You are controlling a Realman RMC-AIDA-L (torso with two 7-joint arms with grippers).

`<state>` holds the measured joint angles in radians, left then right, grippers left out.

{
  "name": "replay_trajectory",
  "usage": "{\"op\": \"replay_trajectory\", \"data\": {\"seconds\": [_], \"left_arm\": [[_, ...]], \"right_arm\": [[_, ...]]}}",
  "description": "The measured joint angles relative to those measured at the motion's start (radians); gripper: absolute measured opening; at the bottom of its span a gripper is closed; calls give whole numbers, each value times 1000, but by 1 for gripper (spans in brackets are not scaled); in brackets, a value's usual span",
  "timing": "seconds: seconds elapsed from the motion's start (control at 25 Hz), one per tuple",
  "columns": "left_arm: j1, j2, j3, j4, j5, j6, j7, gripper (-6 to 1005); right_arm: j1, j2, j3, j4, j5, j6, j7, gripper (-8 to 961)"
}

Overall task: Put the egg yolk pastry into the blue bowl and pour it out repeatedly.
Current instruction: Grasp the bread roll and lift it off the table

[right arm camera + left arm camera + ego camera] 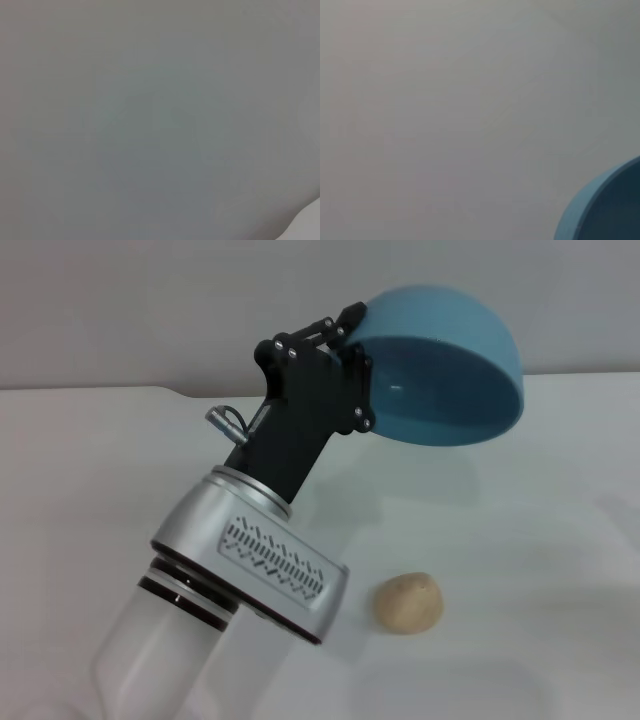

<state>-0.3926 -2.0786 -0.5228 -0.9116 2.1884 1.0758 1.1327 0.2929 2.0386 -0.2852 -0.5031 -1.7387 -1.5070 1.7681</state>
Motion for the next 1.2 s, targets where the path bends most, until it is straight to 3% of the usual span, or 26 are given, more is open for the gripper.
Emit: {"op": "replay_trajectory", "data": {"seconds": [0.24, 0.32, 0.44, 0.64, 0.68, 0.84, 1.04, 1.2], "left_arm": [[1, 3, -90, -41, -45, -69, -46, 11], [9, 9, -168, -105, -103, -189, -43, 12], [25, 12, -345, -201, -193, -518, -35, 13], [10, 12, -613, -229, -282, -945, -37, 13], [3, 13, -708, -225, -334, -1078, -42, 12], [-8, 14, -825, -201, -376, -1229, -75, 12], [-50, 21, -1009, -128, -304, -1449, -217, 13], [-111, 23, -1155, -71, -93, -1645, -385, 13]], "right_arm": [[7, 0, -19, 0, -7, 1, -4, 278], [9, 0, -32, 0, -10, 0, -5, 278], [11, 0, -63, -3, -10, -6, -6, 278], [29, -18, -157, -8, -59, -10, 3, 278], [49, -23, -176, -9, -115, -16, 9, 278], [83, -24, -205, -13, -186, -22, 12, 278], [138, -12, -281, -60, -295, -16, 12, 279], [170, 14, -355, -132, -377, -14, 13, 278]]}}
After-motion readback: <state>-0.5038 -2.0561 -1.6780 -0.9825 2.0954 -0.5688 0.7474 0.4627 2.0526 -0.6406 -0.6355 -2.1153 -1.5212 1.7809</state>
